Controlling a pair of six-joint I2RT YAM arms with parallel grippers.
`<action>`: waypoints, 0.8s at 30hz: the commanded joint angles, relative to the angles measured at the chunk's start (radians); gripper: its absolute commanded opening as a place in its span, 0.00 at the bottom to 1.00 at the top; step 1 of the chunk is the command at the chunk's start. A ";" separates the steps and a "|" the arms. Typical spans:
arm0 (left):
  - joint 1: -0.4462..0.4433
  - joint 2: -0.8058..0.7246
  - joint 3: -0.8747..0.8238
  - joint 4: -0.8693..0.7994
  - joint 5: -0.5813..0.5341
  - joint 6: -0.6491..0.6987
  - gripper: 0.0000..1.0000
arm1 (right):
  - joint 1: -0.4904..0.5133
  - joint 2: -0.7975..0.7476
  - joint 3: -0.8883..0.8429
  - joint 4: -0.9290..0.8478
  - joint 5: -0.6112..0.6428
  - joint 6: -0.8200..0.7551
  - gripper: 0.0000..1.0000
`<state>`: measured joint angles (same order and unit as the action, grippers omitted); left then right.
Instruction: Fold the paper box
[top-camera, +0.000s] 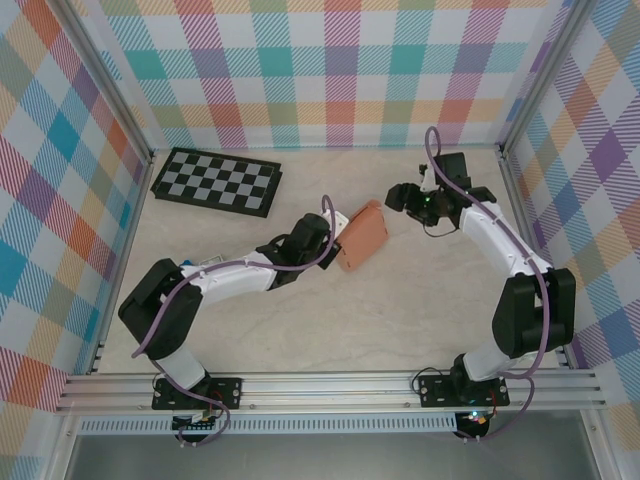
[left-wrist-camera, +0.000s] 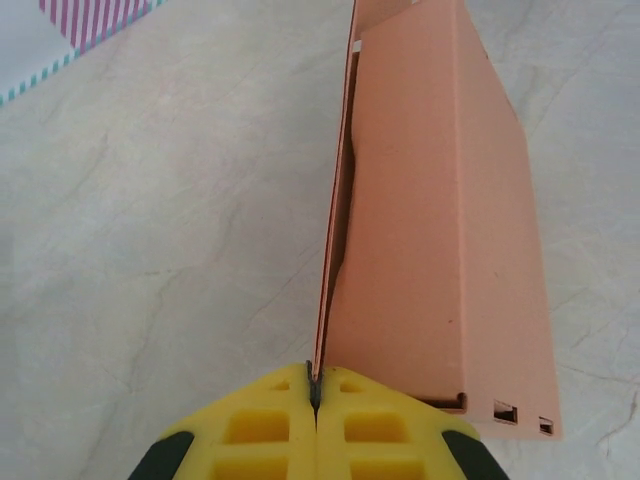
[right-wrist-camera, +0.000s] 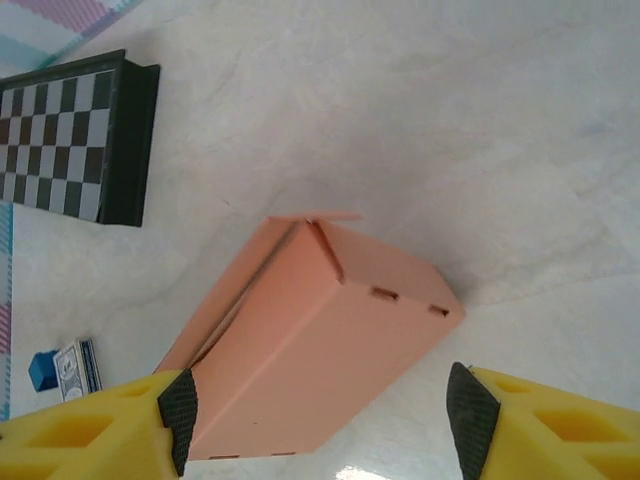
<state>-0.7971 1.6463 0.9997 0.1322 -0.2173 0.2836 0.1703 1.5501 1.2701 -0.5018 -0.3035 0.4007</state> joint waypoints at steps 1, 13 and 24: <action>0.001 -0.049 0.028 -0.005 0.062 0.135 0.00 | -0.008 -0.013 0.026 0.003 -0.092 -0.245 0.69; 0.102 -0.082 0.014 -0.022 0.320 0.186 0.00 | -0.022 -0.009 -0.034 -0.048 -0.165 -0.612 0.61; 0.196 -0.052 0.041 -0.078 0.507 0.190 0.00 | -0.035 0.020 -0.041 -0.097 -0.206 -0.735 0.54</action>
<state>-0.6132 1.5959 1.0023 0.0635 0.2024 0.4622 0.1463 1.5723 1.2457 -0.5888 -0.4835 -0.2749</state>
